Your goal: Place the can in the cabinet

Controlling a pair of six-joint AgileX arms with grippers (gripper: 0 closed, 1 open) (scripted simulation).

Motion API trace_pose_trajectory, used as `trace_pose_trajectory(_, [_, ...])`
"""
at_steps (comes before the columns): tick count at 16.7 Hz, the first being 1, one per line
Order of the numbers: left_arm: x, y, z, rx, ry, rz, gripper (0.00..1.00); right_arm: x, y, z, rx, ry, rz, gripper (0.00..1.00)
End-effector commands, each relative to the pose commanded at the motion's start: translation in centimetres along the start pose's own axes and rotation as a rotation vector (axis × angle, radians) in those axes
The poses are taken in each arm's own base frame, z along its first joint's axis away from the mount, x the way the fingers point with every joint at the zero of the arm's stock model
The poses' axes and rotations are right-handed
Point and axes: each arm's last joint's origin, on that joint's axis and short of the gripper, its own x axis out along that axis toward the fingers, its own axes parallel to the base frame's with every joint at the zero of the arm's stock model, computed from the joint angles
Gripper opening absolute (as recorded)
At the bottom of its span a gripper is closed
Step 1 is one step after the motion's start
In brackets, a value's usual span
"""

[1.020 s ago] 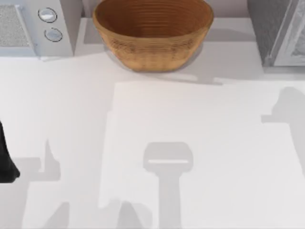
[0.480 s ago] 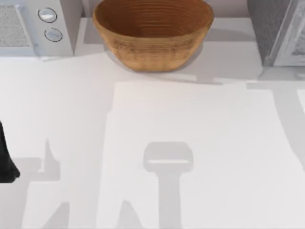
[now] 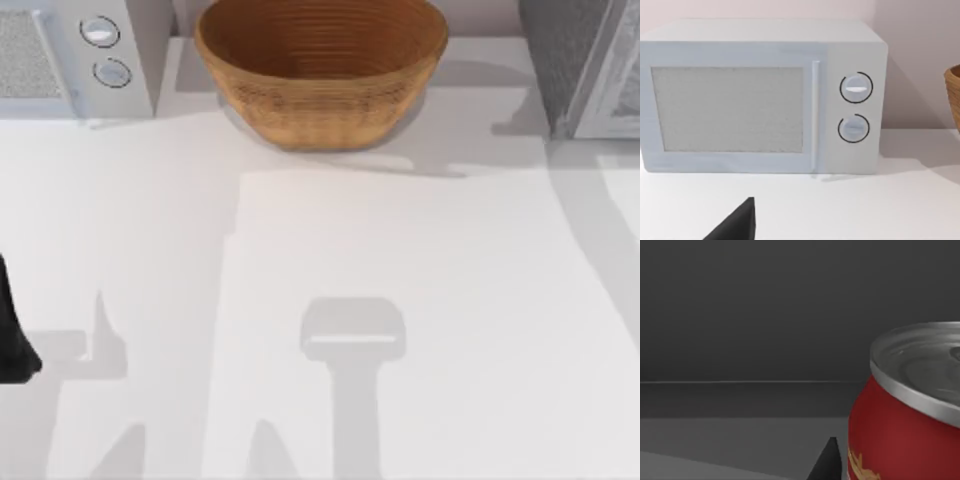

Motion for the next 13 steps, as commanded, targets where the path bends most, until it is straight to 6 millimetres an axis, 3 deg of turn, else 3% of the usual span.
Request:
trace_pose_trajectory(8, [0.0,0.0,0.0,0.000,0.000,0.000,1.00,0.6,0.2,0.0,-0.002,0.011,0.002,0.00])
trace_pose_trajectory(13, [0.0,0.0,0.0,0.000,0.000,0.000,1.00,0.4,-0.1,2.6,0.012,-0.074,-0.011,0.00])
